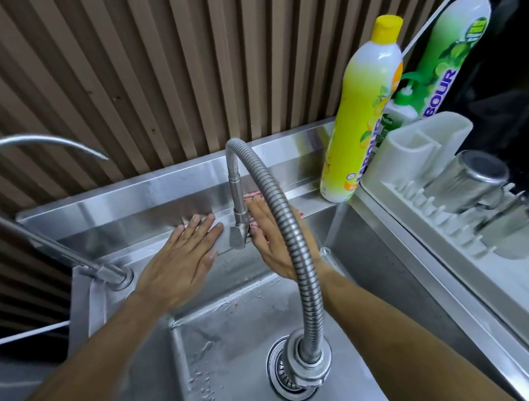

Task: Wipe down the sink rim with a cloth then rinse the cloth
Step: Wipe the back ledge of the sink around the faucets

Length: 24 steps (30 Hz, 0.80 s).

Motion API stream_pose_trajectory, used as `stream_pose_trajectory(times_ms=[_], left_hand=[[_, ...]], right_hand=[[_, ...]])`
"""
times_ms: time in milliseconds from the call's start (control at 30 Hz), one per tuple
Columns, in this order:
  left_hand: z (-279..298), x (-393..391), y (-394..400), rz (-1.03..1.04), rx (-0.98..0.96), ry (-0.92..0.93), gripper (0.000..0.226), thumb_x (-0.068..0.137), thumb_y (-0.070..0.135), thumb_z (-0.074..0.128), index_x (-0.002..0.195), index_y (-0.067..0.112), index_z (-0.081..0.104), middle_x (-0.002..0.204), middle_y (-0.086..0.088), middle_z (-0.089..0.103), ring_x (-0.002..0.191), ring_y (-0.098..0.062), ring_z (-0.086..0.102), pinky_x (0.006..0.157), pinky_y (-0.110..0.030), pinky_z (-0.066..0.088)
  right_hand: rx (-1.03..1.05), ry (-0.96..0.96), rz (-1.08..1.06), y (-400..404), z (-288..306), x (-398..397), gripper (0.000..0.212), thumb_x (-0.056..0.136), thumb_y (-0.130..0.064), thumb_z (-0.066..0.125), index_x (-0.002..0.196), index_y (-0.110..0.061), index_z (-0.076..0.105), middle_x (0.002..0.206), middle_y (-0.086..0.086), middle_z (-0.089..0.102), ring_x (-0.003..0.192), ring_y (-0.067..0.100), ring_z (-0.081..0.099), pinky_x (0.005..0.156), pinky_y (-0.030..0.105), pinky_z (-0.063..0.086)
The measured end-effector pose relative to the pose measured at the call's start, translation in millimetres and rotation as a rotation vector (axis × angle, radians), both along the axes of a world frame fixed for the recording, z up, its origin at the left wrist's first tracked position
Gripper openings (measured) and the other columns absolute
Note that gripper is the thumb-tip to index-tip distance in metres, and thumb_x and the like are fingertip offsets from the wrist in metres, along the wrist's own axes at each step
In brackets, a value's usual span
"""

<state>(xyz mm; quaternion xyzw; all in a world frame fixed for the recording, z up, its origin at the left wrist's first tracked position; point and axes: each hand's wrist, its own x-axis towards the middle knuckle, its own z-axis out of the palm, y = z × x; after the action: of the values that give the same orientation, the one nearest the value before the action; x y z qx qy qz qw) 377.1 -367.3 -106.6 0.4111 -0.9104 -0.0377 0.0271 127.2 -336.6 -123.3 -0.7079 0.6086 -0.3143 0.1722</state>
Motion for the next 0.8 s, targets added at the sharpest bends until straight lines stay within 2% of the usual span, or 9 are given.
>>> stream_pose_trajectory(times_ms=[100,167,267,333,433,533,667,733,800], left_hand=[[-0.6,-4.5,4.1,0.054,0.028,0.01,0.058,0.105,0.052,-0.003,0.16,0.035,-0.006,0.168,0.012,-0.013,0.153,-0.006,-0.02,0.127,-0.037,-0.005],[-2.5,-8.5,9.9,0.106,0.02,0.025,0.056,0.105,0.052,-0.004,0.16,0.038,-0.006,0.168,0.013,-0.014,0.153,-0.006,-0.021,0.127,-0.039,-0.003],[-3.8,-13.5,16.7,0.175,0.024,0.051,0.053,0.105,0.054,-0.004,0.157,0.044,-0.008,0.169,0.012,-0.012,0.154,-0.009,-0.018,0.128,-0.042,0.001],[-3.5,-16.0,19.6,0.198,0.034,0.064,0.053,0.104,0.057,-0.003,0.155,0.046,-0.011,0.168,0.012,-0.012,0.155,-0.011,-0.018,0.128,-0.042,0.0],[-4.1,-18.7,23.8,0.212,0.027,0.05,0.058,0.101,0.061,0.001,0.153,0.045,-0.018,0.167,0.01,-0.015,0.155,-0.016,-0.017,0.127,-0.041,-0.002],[-10.7,-19.4,27.2,0.244,0.0,-0.002,0.07,0.098,0.06,0.013,0.155,0.035,-0.019,0.17,0.002,-0.007,0.156,-0.023,-0.012,0.127,-0.045,0.005],[-13.4,-26.6,36.4,0.326,0.008,-0.037,0.084,0.094,0.057,0.036,0.163,0.03,-0.004,0.171,-0.005,-0.003,0.157,-0.029,-0.006,0.126,-0.049,0.01],[-10.8,-32.8,44.3,0.362,0.008,0.02,0.086,0.09,0.051,0.048,0.163,0.025,0.011,0.17,-0.007,0.011,0.156,-0.033,0.013,0.124,-0.053,0.018],[-10.9,-35.3,51.9,0.36,-0.013,0.045,0.091,0.087,0.048,0.052,0.162,0.023,0.008,0.169,-0.009,0.015,0.153,-0.036,0.022,0.121,-0.057,0.026]], right_hand=[[0.034,0.192,-0.179,10.6,23.3,-25.3,0.058,0.111,-0.042,0.036,0.163,-0.019,0.024,0.168,-0.005,0.023,0.157,0.015,0.01,0.13,0.042,0.009],[0.024,0.323,-0.27,13.0,22.6,-28.9,0.061,0.11,-0.046,0.031,0.164,-0.022,0.016,0.17,0.001,0.023,0.159,0.025,0.009,0.13,0.044,0.007],[0.049,0.367,-0.104,13.2,16.2,-7.7,0.056,0.111,-0.047,0.022,0.164,-0.03,0.019,0.17,0.0,0.024,0.159,0.027,0.014,0.129,0.049,0.011],[0.024,0.375,-0.017,13.5,20.6,-16.1,0.053,0.111,-0.046,0.031,0.162,-0.031,0.027,0.168,0.0,0.027,0.158,0.026,0.017,0.13,0.044,0.009],[0.071,0.468,-0.052,12.2,21.7,-37.3,0.061,0.108,-0.05,0.031,0.164,-0.033,0.014,0.172,-0.003,0.016,0.16,0.024,0.006,0.13,0.04,0.0],[0.134,0.499,-0.062,20.6,16.1,-25.0,0.071,0.101,-0.055,0.019,0.165,-0.029,0.003,0.173,-0.001,0.005,0.16,0.029,-0.001,0.128,0.044,-0.007],[0.059,0.456,0.049,21.5,15.7,-38.7,0.063,0.105,-0.051,0.03,0.163,-0.028,0.024,0.169,0.0,0.027,0.158,0.029,0.015,0.129,0.047,0.008],[0.068,0.417,-0.054,21.8,18.0,-49.9,0.064,0.103,-0.051,0.024,0.161,-0.025,0.034,0.166,0.002,0.035,0.156,0.032,0.022,0.128,0.047,0.011],[0.079,0.382,-0.088,25.1,18.7,-46.1,0.07,0.1,-0.051,0.015,0.16,-0.021,0.034,0.166,0.005,0.034,0.156,0.034,0.021,0.128,0.046,0.006]])
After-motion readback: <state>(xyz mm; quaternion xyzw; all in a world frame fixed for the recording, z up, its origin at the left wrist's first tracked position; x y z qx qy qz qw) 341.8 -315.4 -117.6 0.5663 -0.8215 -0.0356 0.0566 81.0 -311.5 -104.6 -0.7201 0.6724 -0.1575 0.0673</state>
